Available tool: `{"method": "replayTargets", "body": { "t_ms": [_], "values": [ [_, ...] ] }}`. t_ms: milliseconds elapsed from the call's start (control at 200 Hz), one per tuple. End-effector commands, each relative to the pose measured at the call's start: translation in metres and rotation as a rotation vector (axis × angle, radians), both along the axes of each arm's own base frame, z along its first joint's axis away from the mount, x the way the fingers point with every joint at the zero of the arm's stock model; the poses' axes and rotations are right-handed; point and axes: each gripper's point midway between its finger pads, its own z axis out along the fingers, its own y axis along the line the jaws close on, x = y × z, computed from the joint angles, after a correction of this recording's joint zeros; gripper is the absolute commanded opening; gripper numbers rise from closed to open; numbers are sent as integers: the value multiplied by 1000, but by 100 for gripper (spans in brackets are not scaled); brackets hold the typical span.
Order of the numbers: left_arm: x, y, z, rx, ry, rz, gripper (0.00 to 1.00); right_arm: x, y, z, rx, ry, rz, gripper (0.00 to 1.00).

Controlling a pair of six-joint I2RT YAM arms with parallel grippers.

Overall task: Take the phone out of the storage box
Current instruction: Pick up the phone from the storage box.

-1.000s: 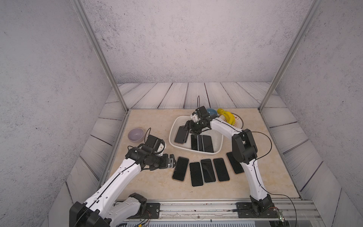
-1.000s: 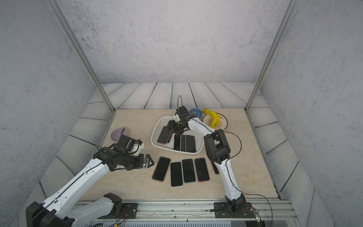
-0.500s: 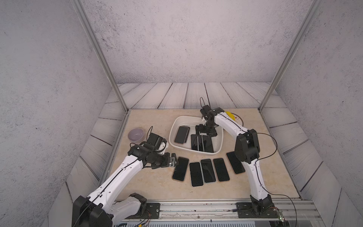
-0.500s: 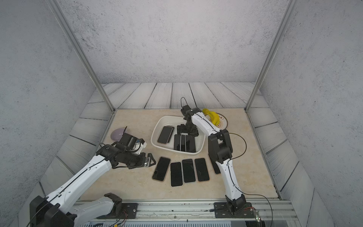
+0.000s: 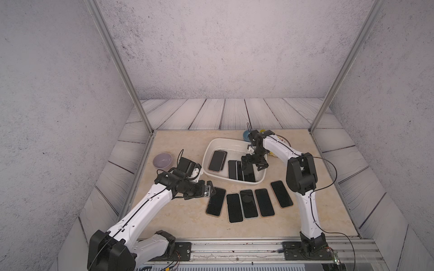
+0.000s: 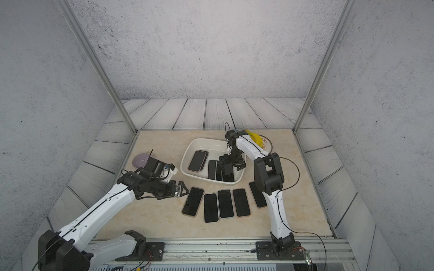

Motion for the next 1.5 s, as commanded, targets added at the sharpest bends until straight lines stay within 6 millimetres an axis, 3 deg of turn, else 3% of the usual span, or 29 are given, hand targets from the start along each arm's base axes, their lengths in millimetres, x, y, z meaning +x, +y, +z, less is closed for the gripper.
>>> {"method": "replayTargets", "body": {
  "t_ms": [0, 340, 671, 856, 1036, 1496],
  "values": [
    [-5, 5, 1, 4, 0, 3, 99, 4, 7, -5, 18, 23, 31, 100],
    [-4, 11, 2, 35, -25, 14, 99, 7, -1, -39, 8, 117, -7, 100],
    [-5, 13, -1, 47, -18, 19, 99, -11, 24, -53, 174, 223, -15, 97],
    [-4, 12, -1, 41, -13, 23, 99, -15, 30, -59, 213, 226, 13, 88],
    [-4, 11, -2, 38, -7, 21, 98, -18, 35, -61, 173, 208, 72, 95],
    [-7, 15, -3, 64, -3, 9, 99, -13, 38, -91, -16, 168, 77, 93]
  ]
}}
